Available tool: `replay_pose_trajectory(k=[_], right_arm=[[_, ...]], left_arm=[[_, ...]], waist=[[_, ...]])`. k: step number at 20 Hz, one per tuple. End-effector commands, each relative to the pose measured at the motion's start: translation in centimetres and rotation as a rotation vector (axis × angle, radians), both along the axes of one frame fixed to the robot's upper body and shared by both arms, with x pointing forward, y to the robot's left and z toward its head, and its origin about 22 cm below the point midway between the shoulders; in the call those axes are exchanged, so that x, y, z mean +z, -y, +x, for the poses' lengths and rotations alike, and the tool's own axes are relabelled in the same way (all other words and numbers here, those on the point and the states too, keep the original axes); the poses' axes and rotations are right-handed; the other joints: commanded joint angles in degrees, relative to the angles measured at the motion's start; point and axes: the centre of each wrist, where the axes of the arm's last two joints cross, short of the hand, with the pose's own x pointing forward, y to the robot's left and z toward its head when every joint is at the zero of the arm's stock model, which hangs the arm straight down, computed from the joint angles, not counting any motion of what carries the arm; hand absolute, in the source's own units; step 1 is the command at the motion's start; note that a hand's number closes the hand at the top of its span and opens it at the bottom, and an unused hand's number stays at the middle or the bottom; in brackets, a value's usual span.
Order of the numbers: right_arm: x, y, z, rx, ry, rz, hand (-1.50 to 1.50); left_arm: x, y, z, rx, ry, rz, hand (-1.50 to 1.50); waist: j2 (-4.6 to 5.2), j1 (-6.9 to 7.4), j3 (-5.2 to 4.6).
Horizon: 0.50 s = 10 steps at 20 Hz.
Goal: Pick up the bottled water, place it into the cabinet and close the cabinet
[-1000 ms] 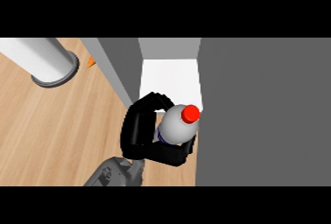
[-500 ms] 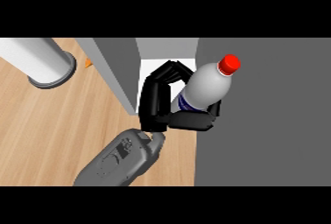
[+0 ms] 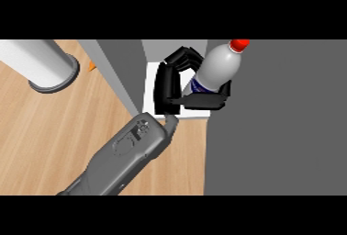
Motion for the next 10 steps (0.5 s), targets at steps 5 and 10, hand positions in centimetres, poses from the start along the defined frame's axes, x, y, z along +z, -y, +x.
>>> replay_pose_trajectory(k=[5, 10], right_arm=[[1.8, 0.2, 0.2, 0.018, 0.053, 0.074, -1.5], [2.7, -1.1, -0.8, 0.033, 0.045, 0.079, -1.5]], left_arm=[[-2.0, -0.1, 2.4, 0.043, -0.029, 0.106, 1.5], [-3.6, -2.3, 4.4, 0.107, -0.068, 0.063, 1.5]], waist=[[0.16, 0.11, 0.05], [0.27, -0.46, -0.02]])
